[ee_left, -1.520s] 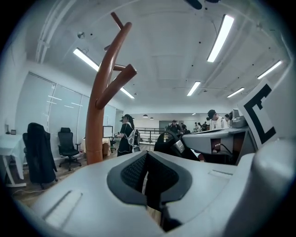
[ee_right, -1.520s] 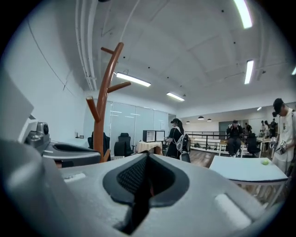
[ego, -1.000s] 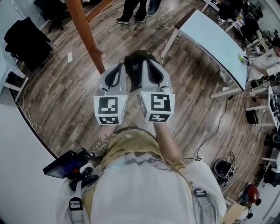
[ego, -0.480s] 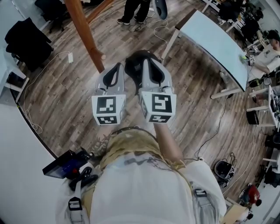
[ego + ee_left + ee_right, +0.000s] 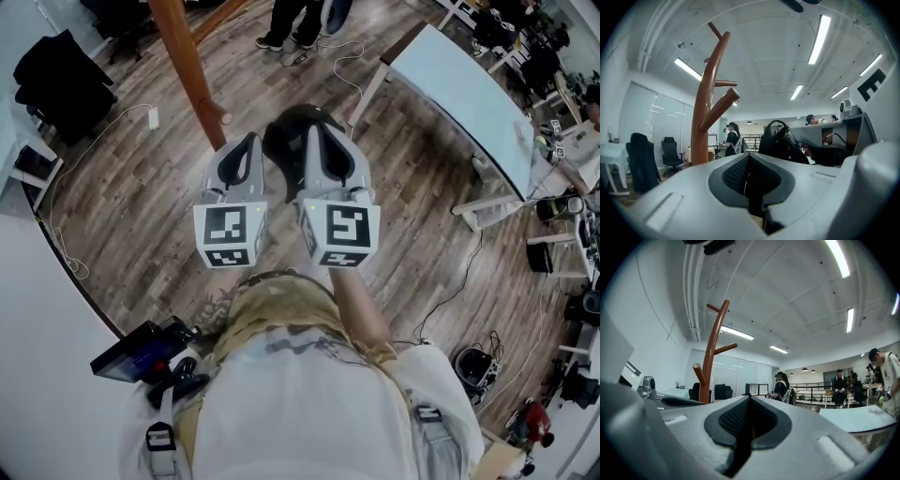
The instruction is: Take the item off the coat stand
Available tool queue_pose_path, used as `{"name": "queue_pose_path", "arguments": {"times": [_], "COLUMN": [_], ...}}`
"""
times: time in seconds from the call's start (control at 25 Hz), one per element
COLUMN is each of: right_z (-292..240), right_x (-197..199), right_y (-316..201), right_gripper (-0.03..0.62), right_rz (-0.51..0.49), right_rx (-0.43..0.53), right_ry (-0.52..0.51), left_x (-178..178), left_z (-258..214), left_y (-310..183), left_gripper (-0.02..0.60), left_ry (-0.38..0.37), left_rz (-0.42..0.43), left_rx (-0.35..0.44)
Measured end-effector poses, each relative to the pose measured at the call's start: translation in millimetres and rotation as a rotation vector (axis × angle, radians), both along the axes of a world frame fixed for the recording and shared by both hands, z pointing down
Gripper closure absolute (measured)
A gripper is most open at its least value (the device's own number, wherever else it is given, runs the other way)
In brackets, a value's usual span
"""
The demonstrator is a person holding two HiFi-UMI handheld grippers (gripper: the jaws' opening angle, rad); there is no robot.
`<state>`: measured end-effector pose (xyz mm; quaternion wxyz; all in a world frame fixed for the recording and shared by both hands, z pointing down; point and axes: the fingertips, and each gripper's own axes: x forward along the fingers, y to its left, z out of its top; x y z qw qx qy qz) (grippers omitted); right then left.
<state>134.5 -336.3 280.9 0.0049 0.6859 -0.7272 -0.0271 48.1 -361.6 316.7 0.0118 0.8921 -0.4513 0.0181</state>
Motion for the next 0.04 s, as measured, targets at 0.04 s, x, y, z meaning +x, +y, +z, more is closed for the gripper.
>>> {"name": "queue_pose_path", "arguments": {"times": [0.04], "right_z": [0.6], "right_x": [1.9], "right_y": [0.1], "right_gripper": [0.583], "right_rz": [-0.001], "right_rx": [0.001], "right_ry": [-0.001], "left_x": [1.8], "left_z": [0.8], "left_y": [-0.1], "left_gripper": [0.583], "left_ry": [-0.001], "left_rz": [-0.001], "left_rx": [-0.001]}}
